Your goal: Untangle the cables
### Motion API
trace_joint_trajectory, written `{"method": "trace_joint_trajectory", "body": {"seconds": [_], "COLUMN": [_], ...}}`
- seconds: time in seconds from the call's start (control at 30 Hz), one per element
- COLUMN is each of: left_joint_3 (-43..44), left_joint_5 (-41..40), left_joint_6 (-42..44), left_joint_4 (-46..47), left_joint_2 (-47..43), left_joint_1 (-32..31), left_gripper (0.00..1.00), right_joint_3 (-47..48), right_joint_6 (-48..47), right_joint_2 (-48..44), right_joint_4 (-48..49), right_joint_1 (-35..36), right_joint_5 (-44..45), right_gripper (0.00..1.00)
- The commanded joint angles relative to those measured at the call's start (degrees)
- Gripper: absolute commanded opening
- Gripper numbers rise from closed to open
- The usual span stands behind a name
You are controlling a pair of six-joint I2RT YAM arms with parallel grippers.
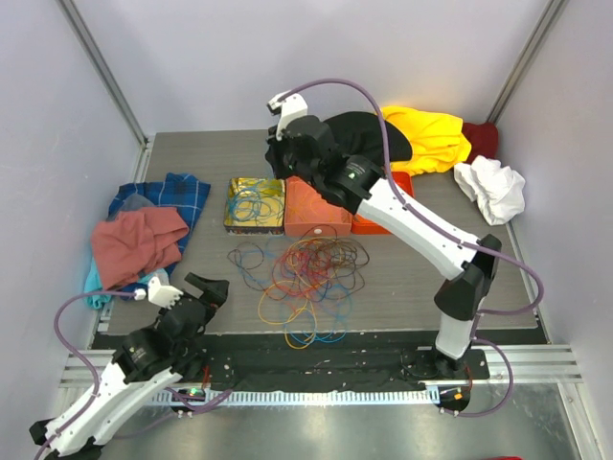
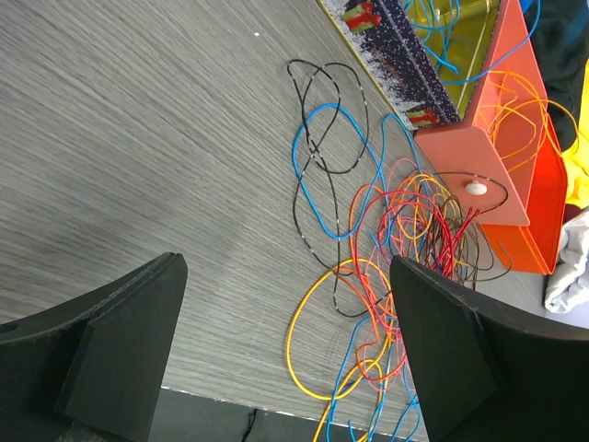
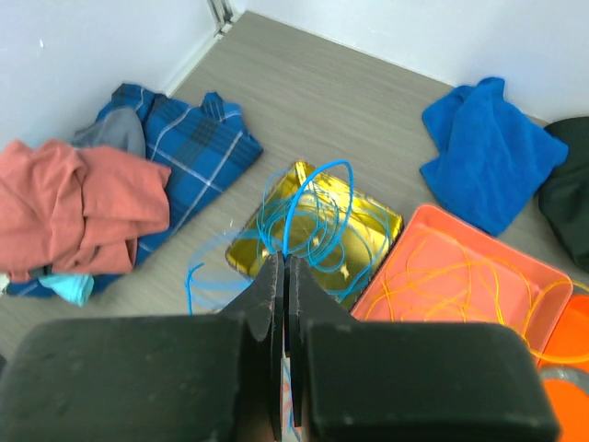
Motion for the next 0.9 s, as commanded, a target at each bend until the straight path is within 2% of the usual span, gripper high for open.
{"method": "trace_joint_trajectory", "body": {"seconds": [0.0, 0.17, 0.3, 0.47, 0.7, 0.83, 0.87], "left_joint_3": [3.2, 3.5, 2.7, 3.1, 6.5, 8.3, 8.5], "left_joint_5": [-3.3, -2.5, 0.1, 1.3, -3.4, -5.3, -5.5], "left_joint_6": [1.0, 9.0, 15.8, 20.9, 29.3, 33.0, 34.6], "left_joint_4": [-1.9, 6.0, 16.5, 30.7, 44.9, 51.6, 55.9], "left_joint_2": [-2.1, -1.9, 1.2, 8.2, 19.0, 22.9, 23.9], "left_joint_1": [0.0, 0.0, 0.0, 0.0, 0.0, 0.0, 0.0], "left_gripper": [1.00, 1.00, 1.00, 1.00, 1.00, 1.00, 1.00], "right_joint_3": [7.1, 9.5, 8.5, 2.5, -9.3, -13.2, -13.7], "right_joint_6": [0.1, 2.2, 3.0, 4.0, 2.4, 1.7, 1.7], "right_joint_2": [3.6, 2.7, -1.1, -9.9, -23.7, -30.2, -31.3], "right_joint_4": [2.0, 2.0, 2.1, 2.4, 4.2, 3.7, 3.1], "right_joint_1": [-0.7, -0.8, -0.7, -0.7, -0.7, -0.7, -0.7], "right_joint_5": [-3.4, -6.2, -7.2, -8.2, -9.5, -10.3, -10.3], "right_gripper": [0.01, 0.01, 0.01, 0.01, 0.01, 0.01, 0.01]}}
